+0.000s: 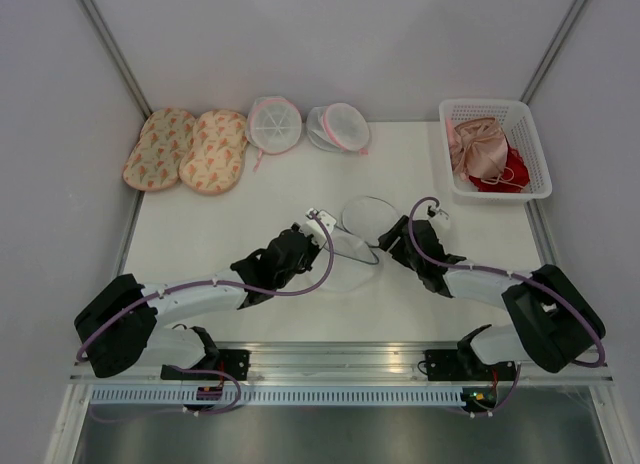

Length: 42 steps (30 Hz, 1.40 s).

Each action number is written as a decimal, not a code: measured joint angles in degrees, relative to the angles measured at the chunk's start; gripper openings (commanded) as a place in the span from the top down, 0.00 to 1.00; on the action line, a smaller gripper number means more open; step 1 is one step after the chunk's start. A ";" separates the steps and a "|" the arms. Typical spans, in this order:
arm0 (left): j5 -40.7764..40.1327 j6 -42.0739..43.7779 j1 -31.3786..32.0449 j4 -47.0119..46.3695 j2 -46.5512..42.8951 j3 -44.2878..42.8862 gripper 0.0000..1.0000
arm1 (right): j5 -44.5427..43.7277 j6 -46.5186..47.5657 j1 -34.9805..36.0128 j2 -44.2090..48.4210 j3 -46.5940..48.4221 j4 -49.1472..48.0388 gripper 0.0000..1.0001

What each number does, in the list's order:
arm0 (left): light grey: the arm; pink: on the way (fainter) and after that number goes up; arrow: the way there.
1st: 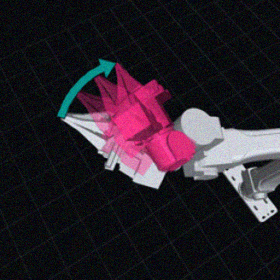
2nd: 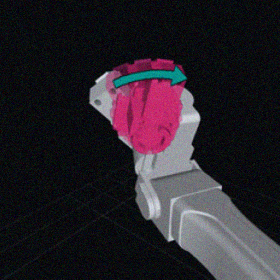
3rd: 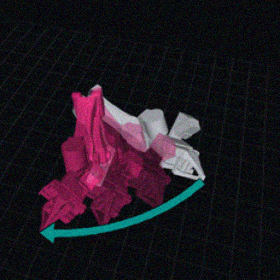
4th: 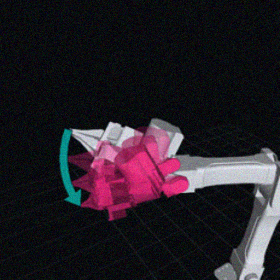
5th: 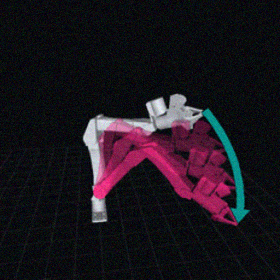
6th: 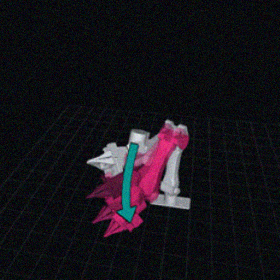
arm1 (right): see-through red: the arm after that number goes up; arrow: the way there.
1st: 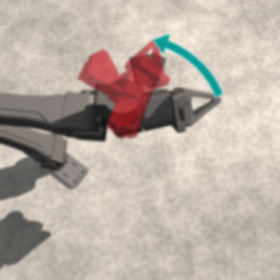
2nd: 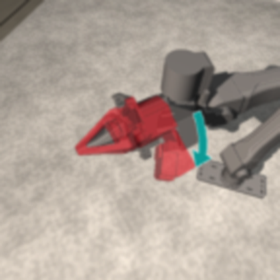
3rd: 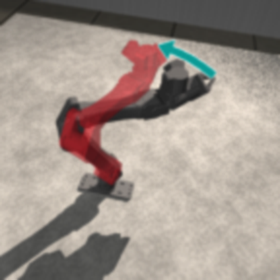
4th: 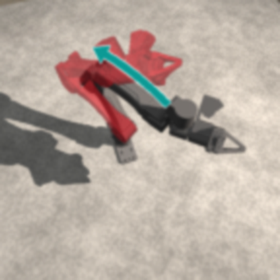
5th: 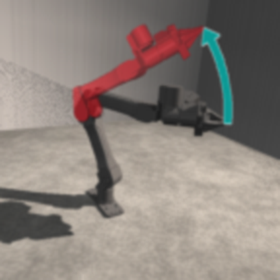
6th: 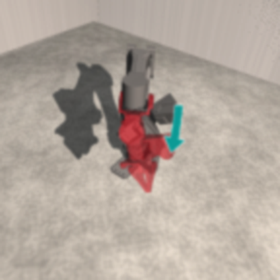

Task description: Unzip the laundry bag and remove the bra

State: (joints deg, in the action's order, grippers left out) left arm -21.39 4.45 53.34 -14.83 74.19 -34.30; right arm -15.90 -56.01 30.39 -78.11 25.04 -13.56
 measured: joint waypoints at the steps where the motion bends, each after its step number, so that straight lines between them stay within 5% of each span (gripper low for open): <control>1: 0.42 0.11 -0.07 -0.28 0.00 0.00 0.98 | -0.02 -0.70 -0.17 -0.63 -0.17 -1.55 0.31; 6: 2.23 0.46 -0.24 -1.44 -0.26 0.66 0.98 | 0.28 -4.61 -1.42 -6.34 -1.14 -11.65 0.48; 12: 3.93 0.79 -0.55 -2.34 -0.31 0.98 0.98 | 0.76 -7.06 -2.27 -13.88 -1.01 -21.66 0.97; 18: 5.14 0.79 -1.66 -3.10 -0.31 1.01 0.98 | 0.81 -3.02 -2.03 -10.40 -1.66 -21.03 0.99; 22: 5.27 0.79 -2.78 -4.09 0.48 0.94 0.98 | -4.15 4.33 1.29 2.32 -1.29 -11.67 1.00; 25: 5.27 0.74 -3.76 -4.61 2.45 0.24 0.89 | -11.89 10.51 6.95 10.80 2.38 -2.34 1.00; 28: 5.09 0.22 -4.48 -4.79 4.94 -2.10 0.58 | -20.44 15.89 13.81 12.79 9.18 6.91 1.00; 31: 3.65 -1.25 -4.79 -4.61 5.73 -4.50 0.01 | -28.81 19.50 19.26 10.75 15.06 15.47 1.00; 36: -0.22 -6.36 -5.66 -1.66 1.99 -7.26 0.00 | -40.44 20.65 28.02 4.31 20.98 28.98 1.00; 42: -5.18 -14.03 -7.41 6.82 -14.49 -7.26 0.00 | -54.80 17.77 33.16 -4.26 27.67 44.63 1.00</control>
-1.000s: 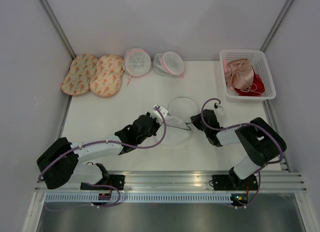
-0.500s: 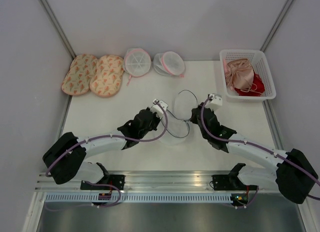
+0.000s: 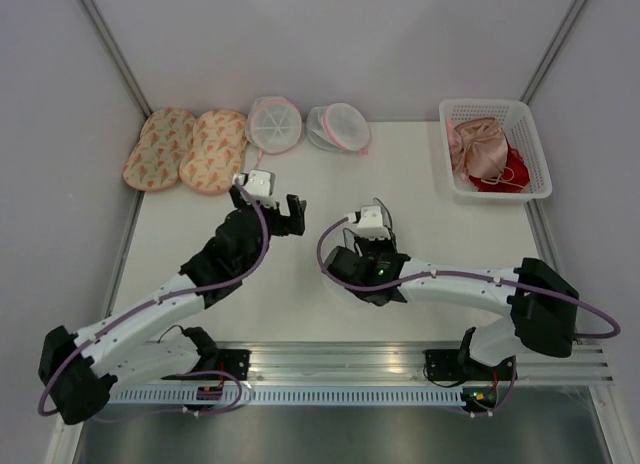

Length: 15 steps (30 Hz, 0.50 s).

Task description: Unzip the laundry bag and remove the bra

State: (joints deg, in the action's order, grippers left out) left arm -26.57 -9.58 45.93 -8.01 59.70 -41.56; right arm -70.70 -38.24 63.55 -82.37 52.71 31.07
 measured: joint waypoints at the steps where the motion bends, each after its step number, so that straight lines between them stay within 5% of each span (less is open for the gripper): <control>1: -1.07 -1.49 -0.09 1.49 -2.93 0.00 0.00 | -2.29 -1.01 0.94 -1.27 0.94 2.40 0.99; 10: -8.44 -13.05 -0.24 16.72 -20.48 0.04 0.00 | -11.65 -21.73 9.25 -21.16 15.52 32.26 0.99; 15: -10.93 -15.74 -0.24 21.79 -23.21 0.04 0.00 | -12.28 -27.63 16.94 -32.17 17.55 40.24 1.00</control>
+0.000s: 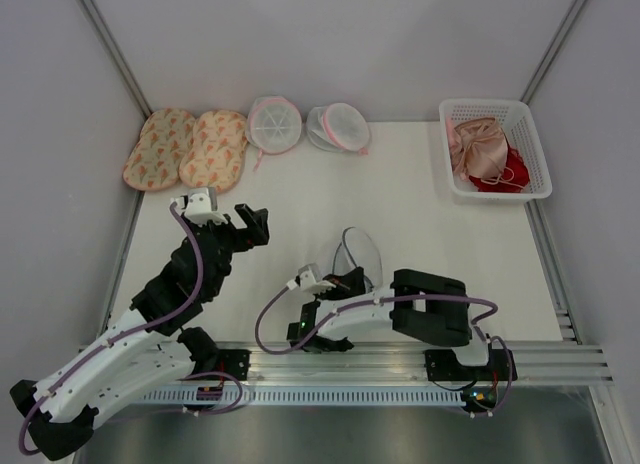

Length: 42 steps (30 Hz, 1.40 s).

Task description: Unzip the laundry bag and remove the bra

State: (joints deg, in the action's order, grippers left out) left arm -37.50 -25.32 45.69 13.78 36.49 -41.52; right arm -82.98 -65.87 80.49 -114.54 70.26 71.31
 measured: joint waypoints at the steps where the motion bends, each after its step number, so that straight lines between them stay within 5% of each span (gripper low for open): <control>1: -0.15 -0.22 0.00 0.68 -0.04 0.00 0.00 | -0.07 -0.46 1.60 -1.29 0.00 0.85 1.00; 4: -0.50 -0.83 0.00 2.38 -0.04 0.00 0.00 | -0.26 -1.03 6.25 -2.82 0.02 2.80 0.90; 5: -0.50 -0.96 0.00 2.82 -0.04 0.00 0.00 | -0.39 -1.14 7.28 -2.82 0.02 3.23 0.77; 6: -0.50 -1.07 0.00 3.02 -0.04 0.00 0.00 | -0.57 -1.40 8.11 -2.82 0.02 3.50 0.44; 9: -0.50 -1.31 0.00 3.82 -0.02 0.00 0.00 | -0.76 -1.88 9.22 -2.78 -0.04 4.46 0.33; 15: -0.42 -1.60 0.00 3.91 -0.02 0.00 0.01 | -0.66 -3.78 9.77 2.75 -0.59 4.76 0.30; 25: 3.63 -1.88 -0.04 3.65 1.49 0.00 0.00 | -0.98 -9.35 15.89 31.50 -0.48 5.09 0.29; 30: 13.84 -1.11 -0.20 3.96 9.20 -2.49 0.00 | -0.63 -5.95 12.70 44.30 -2.67 1.03 0.02; 36: 26.05 -0.98 -0.39 4.04 22.71 -7.87 0.00 | 7.76 10.34 4.33 66.66 -15.50 -19.78 0.02; 42: 36.09 -2.14 -2.51 4.74 31.76 -13.11 0.00 | 14.32 12.26 -4.90 66.20 -15.91 -22.77 0.02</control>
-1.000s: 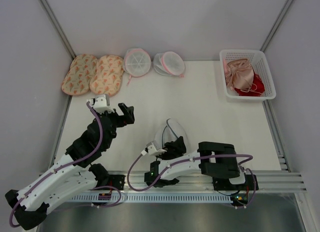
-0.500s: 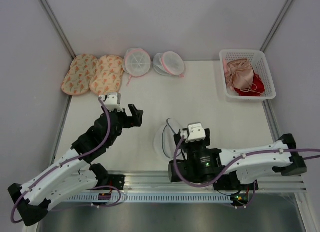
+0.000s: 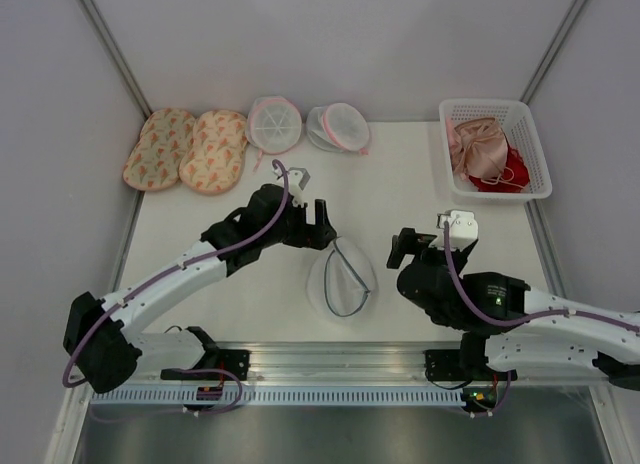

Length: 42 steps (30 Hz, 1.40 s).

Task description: Unzip the laundry bag and remove the bra

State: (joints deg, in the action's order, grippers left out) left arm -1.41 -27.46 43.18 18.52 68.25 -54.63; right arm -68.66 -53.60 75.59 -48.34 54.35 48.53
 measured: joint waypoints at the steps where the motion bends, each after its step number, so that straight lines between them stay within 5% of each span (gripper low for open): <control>1: 1.40 -0.46 -0.26 -0.15 1.22 -0.46 0.00 | 1.16 -0.13 -1.14 -0.55 -0.24 -0.02 0.02; 14: 14.16 -5.29 -4.15 -1.49 9.01 -0.48 0.00 | 35.30 5.46 -32.26 2.91 -14.60 -12.22 0.02; 28: 25.90 -8.55 -4.20 -8.04 19.02 0.57 0.02 | 48.37 10.43 -37.79 -6.82 -15.63 -22.99 0.02; 31: 28.85 -7.78 -3.39 -9.44 18.99 3.17 0.33 | 49.62 10.84 -39.93 -6.86 -15.65 -23.78 0.02; 32: 29.92 -7.23 -3.19 -9.57 19.02 4.26 0.64 | 49.88 10.97 -40.70 -6.86 -15.65 -24.09 0.02; 34: 31.78 -6.32 -2.95 -9.75 18.99 6.19 0.92 | 50.58 11.39 -42.34 -6.86 -15.65 -24.26 0.02; 42: 33.14 -4.85 -2.86 -11.89 15.85 12.26 0.98 | 53.72 14.08 -46.51 -6.32 -15.63 -24.68 0.02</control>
State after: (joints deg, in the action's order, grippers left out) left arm 31.73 -32.32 40.32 6.63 84.09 -42.37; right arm -14.94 -39.53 29.08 -54.65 38.72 23.86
